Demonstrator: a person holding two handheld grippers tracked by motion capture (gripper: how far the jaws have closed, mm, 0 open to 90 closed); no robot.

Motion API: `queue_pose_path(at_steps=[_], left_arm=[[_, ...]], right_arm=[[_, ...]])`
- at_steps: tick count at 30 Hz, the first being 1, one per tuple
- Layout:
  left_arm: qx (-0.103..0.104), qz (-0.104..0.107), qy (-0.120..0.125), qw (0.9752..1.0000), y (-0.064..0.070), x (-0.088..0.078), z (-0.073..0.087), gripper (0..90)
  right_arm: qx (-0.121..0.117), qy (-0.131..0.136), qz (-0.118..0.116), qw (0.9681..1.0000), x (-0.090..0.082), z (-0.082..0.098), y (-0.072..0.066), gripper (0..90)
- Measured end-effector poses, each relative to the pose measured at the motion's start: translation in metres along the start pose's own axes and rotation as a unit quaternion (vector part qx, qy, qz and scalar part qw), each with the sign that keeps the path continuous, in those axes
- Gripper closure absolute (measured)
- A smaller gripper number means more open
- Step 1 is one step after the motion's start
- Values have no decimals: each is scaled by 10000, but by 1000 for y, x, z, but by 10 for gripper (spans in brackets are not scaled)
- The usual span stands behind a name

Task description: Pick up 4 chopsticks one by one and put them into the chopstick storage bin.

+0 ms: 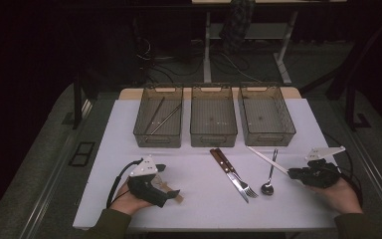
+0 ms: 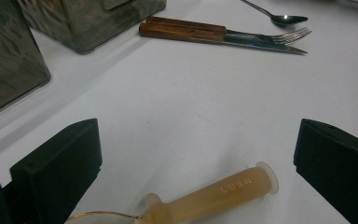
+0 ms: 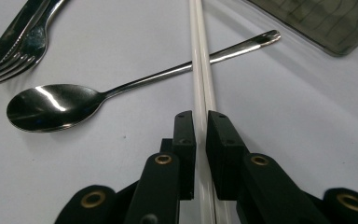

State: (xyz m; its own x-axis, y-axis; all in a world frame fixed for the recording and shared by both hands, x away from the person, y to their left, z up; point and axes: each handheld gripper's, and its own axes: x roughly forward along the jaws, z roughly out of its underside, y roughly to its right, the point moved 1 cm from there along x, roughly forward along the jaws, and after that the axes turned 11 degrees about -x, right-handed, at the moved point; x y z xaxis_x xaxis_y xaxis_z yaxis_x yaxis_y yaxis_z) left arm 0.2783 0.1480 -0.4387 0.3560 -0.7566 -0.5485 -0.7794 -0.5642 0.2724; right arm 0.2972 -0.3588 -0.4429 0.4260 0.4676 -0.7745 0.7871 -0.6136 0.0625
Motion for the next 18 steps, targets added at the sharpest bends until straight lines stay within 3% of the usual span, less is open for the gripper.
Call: queue_pose_path(at_steps=[18], left_arm=[[10, 9, -4, 10000, 0, 0, 0, 0]], right_arm=[[-149, -124, 110, 9998, 2, -1, -3, 815]])
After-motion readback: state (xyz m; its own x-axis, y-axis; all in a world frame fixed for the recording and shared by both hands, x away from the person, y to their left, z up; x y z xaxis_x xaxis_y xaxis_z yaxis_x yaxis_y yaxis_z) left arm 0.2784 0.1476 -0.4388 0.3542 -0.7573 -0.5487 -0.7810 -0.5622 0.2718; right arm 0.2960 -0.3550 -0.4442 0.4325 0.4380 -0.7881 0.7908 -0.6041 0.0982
